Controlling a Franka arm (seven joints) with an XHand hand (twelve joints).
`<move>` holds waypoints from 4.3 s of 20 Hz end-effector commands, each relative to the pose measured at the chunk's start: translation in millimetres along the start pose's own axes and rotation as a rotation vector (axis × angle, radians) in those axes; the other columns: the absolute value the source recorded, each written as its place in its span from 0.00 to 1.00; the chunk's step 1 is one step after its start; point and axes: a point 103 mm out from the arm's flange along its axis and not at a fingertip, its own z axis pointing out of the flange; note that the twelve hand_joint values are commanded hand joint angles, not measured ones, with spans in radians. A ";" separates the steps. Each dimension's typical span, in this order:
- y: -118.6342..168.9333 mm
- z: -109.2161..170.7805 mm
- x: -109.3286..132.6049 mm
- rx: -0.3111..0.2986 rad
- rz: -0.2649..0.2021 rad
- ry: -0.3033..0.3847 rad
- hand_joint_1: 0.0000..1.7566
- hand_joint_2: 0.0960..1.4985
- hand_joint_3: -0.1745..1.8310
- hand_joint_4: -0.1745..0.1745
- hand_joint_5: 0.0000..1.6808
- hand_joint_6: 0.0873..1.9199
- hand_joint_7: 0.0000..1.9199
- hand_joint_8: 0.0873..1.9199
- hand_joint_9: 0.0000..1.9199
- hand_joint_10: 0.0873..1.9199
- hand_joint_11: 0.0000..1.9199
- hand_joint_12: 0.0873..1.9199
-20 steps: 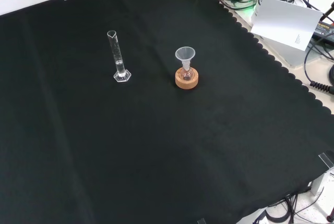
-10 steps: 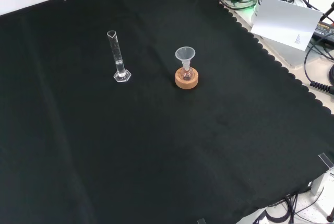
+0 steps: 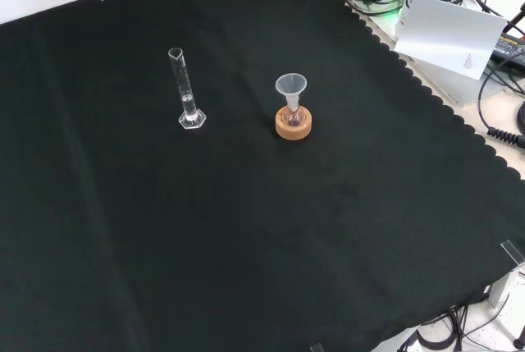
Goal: Pick up the graduated cylinder.
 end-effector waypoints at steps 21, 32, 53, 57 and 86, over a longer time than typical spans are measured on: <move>139.1 138.1 -39.1 0.067 -0.097 0.260 0.27 0.74 0.12 0.40 0.13 0.00 0.02 0.24 0.11 0.31 0.02 0.71; 144.0 177.6 -50.7 0.039 -0.161 0.425 0.43 0.67 0.11 0.44 0.17 0.00 0.08 0.29 0.20 0.32 0.10 0.71; 151.5 244.3 -51.9 -0.029 -0.382 0.659 0.52 0.42 0.42 0.36 0.28 0.00 0.19 0.31 0.33 0.25 0.21 0.67; 153.0 254.2 -50.4 -0.003 -0.414 0.682 0.52 0.41 0.42 0.36 0.29 0.00 0.19 0.31 0.34 0.25 0.22 0.67; 171.0 283.6 -27.2 -0.070 -0.488 0.938 0.57 0.40 0.42 0.41 0.38 0.02 0.25 0.28 0.40 0.21 0.28 0.62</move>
